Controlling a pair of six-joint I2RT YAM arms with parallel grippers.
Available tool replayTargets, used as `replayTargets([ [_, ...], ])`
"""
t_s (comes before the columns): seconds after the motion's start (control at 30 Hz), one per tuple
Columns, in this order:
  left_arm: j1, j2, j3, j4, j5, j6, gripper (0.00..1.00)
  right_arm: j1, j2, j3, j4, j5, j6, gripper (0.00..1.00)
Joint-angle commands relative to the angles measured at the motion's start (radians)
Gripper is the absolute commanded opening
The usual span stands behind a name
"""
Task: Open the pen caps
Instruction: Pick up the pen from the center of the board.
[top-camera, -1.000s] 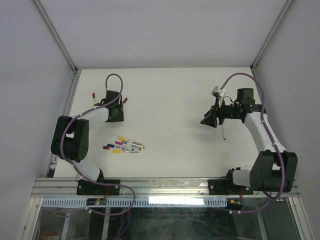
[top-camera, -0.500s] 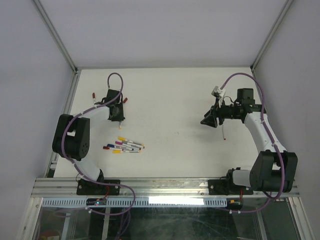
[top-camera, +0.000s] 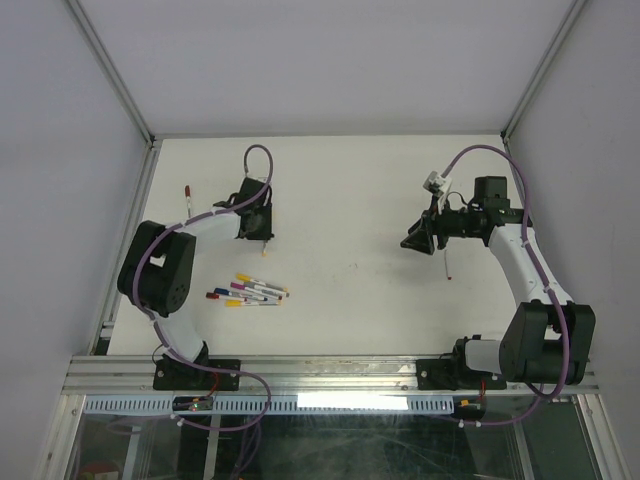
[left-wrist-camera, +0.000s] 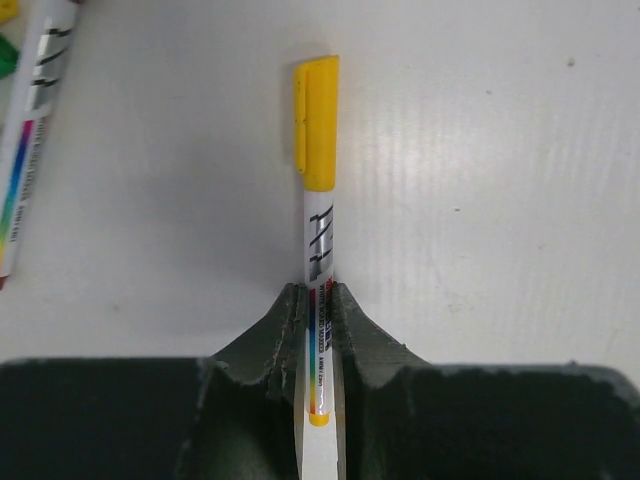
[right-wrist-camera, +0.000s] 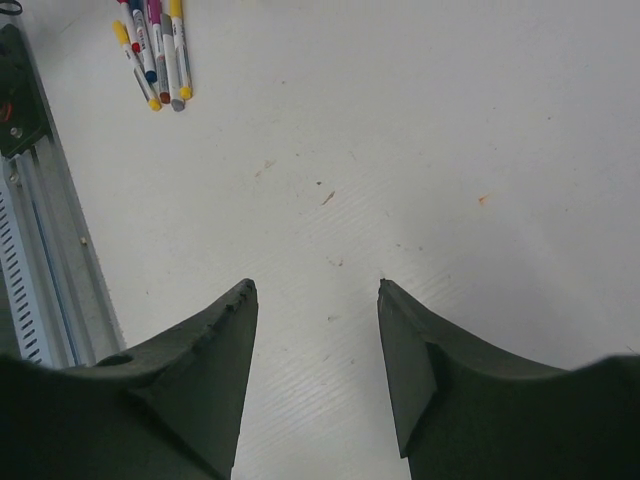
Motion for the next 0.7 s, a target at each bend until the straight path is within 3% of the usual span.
replayTargets([
  [0.0, -0.092, 0.056, 0.021, 0.004, 0.080, -0.087, 0.05, 0.004, 0.001, -0.010, 0.101, -0.020, 0.122, 0.54],
  [0.17, -0.162, 0.079, 0.046, 0.057, 0.118, -0.126, 0.01, 0.013, 0.006, -0.102, 0.336, -0.038, 0.366, 0.54],
  [0.47, -0.235, 0.073, 0.022, 0.170, 0.177, -0.195, 0.00, 0.050, 0.041, -0.324, 0.911, -0.015, 0.865, 0.54],
  [0.67, -0.247, 0.054, -0.027, 0.281, 0.231, -0.253, 0.00, 0.103, 0.163, -0.374, 1.116, 0.043, 1.060, 0.55],
])
